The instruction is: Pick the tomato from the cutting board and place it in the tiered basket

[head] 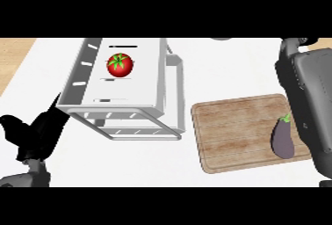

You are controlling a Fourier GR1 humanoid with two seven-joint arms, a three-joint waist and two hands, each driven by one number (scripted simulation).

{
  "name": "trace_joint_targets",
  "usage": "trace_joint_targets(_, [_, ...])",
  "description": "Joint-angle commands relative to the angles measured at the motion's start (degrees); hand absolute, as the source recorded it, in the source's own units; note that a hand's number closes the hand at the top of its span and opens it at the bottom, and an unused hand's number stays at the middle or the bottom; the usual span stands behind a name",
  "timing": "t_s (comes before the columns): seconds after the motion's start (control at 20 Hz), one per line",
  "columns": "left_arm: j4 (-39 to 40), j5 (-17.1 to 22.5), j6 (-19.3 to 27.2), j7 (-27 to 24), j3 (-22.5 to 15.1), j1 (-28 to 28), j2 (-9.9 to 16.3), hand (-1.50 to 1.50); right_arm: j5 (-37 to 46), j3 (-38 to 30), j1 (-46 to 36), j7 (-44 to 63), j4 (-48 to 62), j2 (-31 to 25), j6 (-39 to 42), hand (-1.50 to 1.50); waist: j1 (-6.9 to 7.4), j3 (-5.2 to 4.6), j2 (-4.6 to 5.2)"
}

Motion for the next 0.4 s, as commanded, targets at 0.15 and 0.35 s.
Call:
trace_joint_targets(0.15, [0.8,0.8,-0.6,2.8,0.6,-2.1,0.7,0.00,-6.0,-8.3,8.4,-4.9,-1.9,-9.0,11.2,-1.50,-0.02,0.01,0.04])
trace_joint_targets(0.35, [-0.1,0.4,-0.6,1.5,0.7,-1.1,0.3,0.00,-7.7,-11.4,6.1,-3.4,1.4,-14.3,16.7,-1.50,0.35,0.00,0.09])
